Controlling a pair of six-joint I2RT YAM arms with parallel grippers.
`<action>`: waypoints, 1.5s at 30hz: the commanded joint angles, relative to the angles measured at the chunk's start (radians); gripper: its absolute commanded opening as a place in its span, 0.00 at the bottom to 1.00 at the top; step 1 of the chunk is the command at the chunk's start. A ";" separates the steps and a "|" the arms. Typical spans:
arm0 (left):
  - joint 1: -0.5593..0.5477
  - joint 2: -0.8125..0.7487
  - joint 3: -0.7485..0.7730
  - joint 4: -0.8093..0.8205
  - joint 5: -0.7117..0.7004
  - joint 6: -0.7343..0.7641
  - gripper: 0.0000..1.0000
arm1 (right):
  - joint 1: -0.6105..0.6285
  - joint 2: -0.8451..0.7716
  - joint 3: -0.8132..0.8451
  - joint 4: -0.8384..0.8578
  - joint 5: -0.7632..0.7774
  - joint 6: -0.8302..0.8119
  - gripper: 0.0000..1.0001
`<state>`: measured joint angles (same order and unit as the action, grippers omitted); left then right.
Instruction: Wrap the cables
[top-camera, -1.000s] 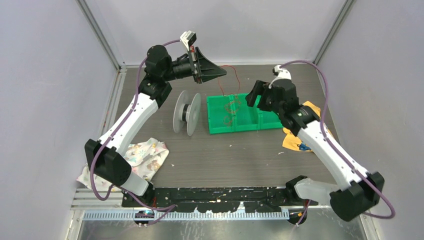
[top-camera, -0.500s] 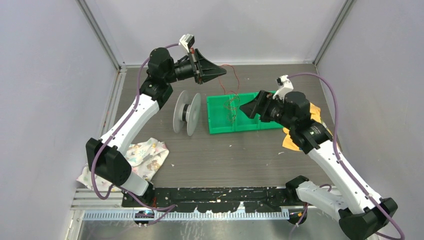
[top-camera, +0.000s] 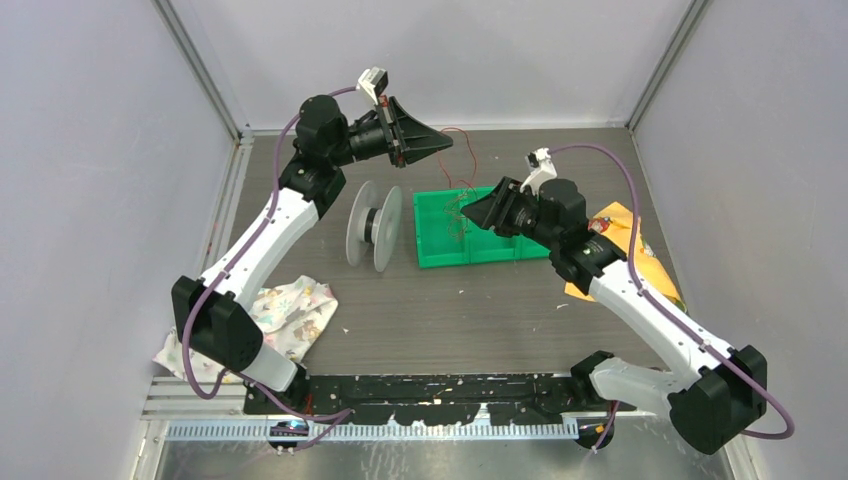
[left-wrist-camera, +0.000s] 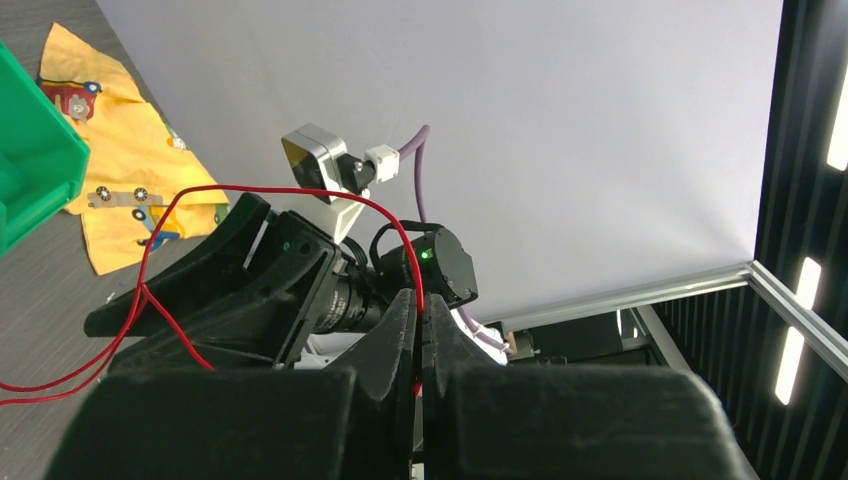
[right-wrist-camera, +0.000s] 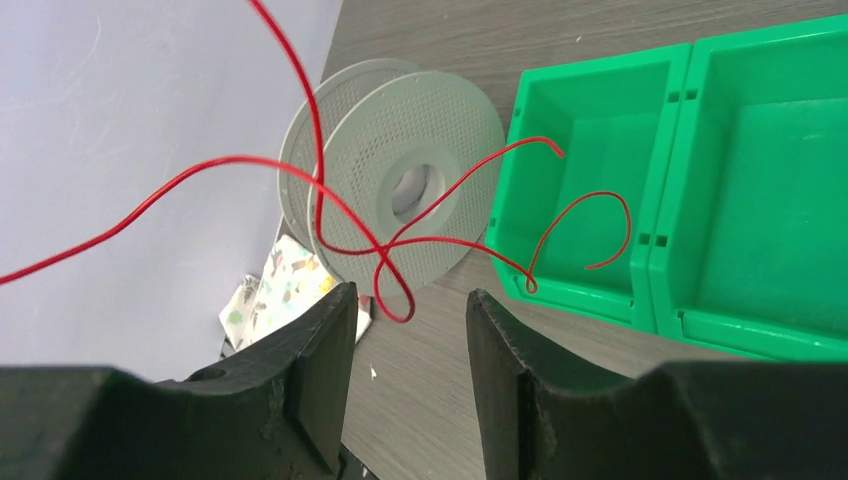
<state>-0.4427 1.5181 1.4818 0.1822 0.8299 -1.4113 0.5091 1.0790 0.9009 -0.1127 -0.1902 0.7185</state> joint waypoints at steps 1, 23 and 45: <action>0.002 -0.011 0.000 0.036 0.009 -0.008 0.01 | 0.003 0.032 0.000 0.109 0.051 0.018 0.49; -0.001 0.014 -0.001 -0.040 0.013 0.102 0.00 | 0.003 -0.188 0.257 -0.568 -0.337 -0.230 0.01; -0.208 0.120 0.146 -0.685 -0.179 0.760 0.58 | -0.001 -0.233 0.125 -0.496 -0.419 0.010 0.01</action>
<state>-0.6563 1.7042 1.5223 -0.3264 0.7586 -0.8387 0.5087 0.8200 1.0855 -0.7120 -0.6914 0.6369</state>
